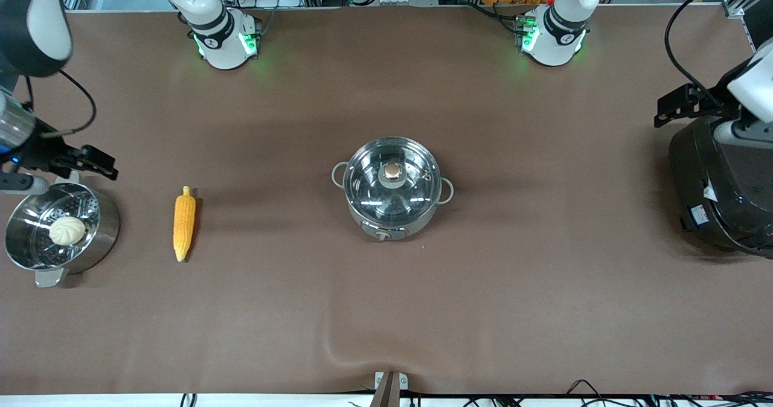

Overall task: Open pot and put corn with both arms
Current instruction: 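Reach the right gripper to the corn while the left gripper reaches the lid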

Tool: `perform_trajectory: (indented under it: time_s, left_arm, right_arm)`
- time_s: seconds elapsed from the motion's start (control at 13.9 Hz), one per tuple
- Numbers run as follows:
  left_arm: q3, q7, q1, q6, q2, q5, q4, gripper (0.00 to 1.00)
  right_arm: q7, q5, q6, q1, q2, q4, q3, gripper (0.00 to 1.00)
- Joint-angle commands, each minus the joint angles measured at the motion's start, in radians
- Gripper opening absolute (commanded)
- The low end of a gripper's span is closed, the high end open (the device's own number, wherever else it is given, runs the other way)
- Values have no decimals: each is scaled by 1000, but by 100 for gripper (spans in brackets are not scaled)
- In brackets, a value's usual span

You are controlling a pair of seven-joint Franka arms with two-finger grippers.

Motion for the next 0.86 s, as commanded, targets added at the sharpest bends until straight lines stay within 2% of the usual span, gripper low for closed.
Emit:
perform_trajectory:
  time_s: [0.0, 0.14, 0.5, 0.79]
  left_arm:
    - [-16, -19, -33, 27, 78, 9, 41, 100]
    - [-22, -99, -93, 32, 136, -10, 55, 100]
    - [-31, -443, -315, 118, 254, -34, 118, 100]
    - [-31, -722, -501, 309, 386, -34, 165, 100]
  right_arm:
    - [12, 25, 68, 17, 35, -45, 1, 100]
    - [10, 29, 127, 17, 91, -51, 1, 100]
    - [-4, 29, 297, 9, 234, -61, 0, 100]
    - [-2, 27, 414, 12, 274, -126, 0, 100]
